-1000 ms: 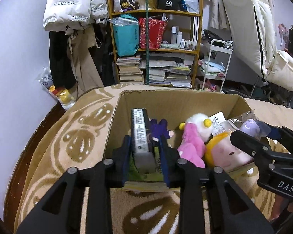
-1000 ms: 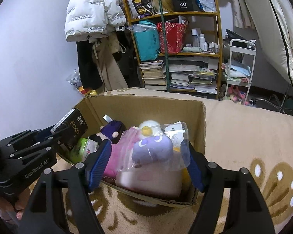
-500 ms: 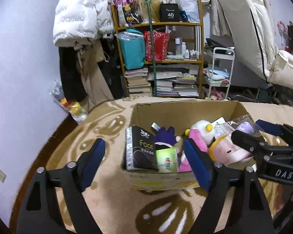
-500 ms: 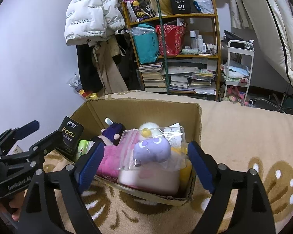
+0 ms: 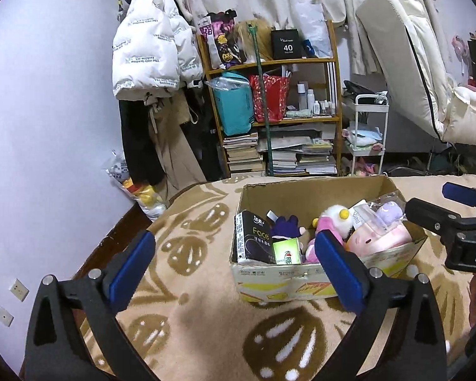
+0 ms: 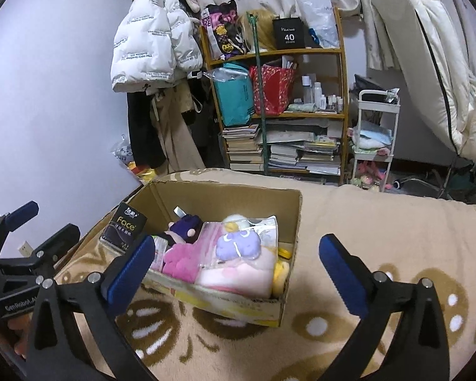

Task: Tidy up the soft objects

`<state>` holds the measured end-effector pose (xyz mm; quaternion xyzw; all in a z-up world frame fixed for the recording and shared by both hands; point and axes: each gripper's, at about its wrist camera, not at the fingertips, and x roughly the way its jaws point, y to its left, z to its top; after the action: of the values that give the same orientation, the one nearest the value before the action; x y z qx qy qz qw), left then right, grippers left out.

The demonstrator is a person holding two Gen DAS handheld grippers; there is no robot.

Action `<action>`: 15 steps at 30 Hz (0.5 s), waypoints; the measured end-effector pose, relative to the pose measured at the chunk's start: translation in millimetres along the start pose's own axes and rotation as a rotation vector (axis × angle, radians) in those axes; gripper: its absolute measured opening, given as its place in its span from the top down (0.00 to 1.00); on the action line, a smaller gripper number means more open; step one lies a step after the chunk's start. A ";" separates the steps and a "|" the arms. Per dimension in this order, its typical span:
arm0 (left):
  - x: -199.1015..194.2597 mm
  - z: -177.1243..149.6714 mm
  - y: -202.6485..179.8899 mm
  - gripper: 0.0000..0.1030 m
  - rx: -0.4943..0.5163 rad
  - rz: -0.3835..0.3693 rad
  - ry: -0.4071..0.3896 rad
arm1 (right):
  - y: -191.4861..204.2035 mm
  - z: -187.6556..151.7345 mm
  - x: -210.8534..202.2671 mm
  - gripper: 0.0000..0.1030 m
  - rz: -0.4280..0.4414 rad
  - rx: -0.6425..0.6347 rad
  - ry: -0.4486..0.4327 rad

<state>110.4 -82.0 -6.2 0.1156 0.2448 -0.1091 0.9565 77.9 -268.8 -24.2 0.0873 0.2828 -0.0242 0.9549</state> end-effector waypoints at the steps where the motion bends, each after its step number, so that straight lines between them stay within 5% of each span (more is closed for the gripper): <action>1: -3.3 -1.3 0.8 0.03 -0.004 -0.001 -0.001 | -0.5 0.0 -3.0 0.00 -0.001 -0.002 -0.002; 15: -48.3 -18.4 9.2 0.03 -0.026 0.010 -0.016 | 8.8 -9.0 -59.7 0.00 -0.021 -0.031 -0.076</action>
<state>63.3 -60.9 3.5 0.1033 0.2380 -0.1022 0.9603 23.8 -258.7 2.2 0.0683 0.2473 -0.0331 0.9660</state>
